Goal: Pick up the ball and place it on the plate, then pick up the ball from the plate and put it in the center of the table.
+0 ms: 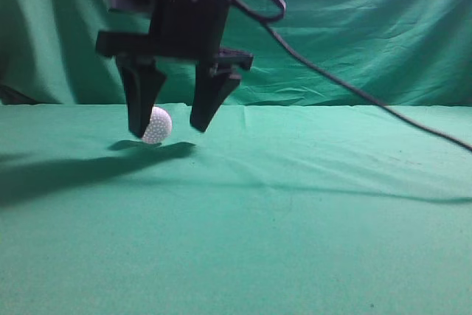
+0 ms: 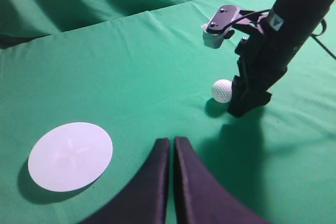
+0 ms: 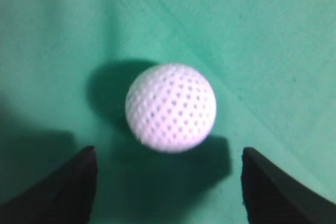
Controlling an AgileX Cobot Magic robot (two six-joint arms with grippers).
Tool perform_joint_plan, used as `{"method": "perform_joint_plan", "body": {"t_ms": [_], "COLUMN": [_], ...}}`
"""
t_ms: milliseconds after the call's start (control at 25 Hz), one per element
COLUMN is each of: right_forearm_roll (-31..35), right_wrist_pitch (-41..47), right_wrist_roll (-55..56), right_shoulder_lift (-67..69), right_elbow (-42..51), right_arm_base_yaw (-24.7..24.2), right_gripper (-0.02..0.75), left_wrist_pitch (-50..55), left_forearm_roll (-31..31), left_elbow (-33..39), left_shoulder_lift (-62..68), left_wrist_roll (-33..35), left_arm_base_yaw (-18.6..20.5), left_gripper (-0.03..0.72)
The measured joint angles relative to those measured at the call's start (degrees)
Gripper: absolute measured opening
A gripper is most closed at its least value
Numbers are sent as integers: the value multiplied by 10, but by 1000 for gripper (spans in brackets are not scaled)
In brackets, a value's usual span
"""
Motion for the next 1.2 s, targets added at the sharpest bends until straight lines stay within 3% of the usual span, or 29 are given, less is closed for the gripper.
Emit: {"method": "perform_joint_plan", "body": {"t_ms": [80, 120, 520, 640, 760, 880, 1200], "right_forearm_roll": [-6, -12, -83, -94, -96, -94, -94], "right_wrist_pitch": [30, 49, 190, 207, 211, 214, 216], "right_wrist_roll": [3, 5, 50, 57, 74, 83, 84], "right_shoulder_lift": [-13, -20, -146, -192, -237, -277, -399], "right_elbow": [-7, -17, -97, -97, -98, -98, -20], "right_arm_base_yaw": [0, 0, 0, 0, 0, 0, 0], "right_gripper": [486, 528, 513, 358, 134, 0, 0], "left_wrist_pitch": [0, 0, 0, 0, 0, 0, 1], "left_forearm_roll": [0, 0, 0, 0, 0, 0, 1], "left_elbow": [0, 0, 0, 0, 1, 1, 2], "left_shoulder_lift": [-4, -7, -53, -86, -114, -128, -132], "left_wrist_roll": [0, 0, 0, 0, 0, 0, 1], "left_arm_base_yaw": [0, 0, 0, 0, 0, 0, 0], "left_gripper": [0, 0, 0, 0, 0, 0, 0]}}
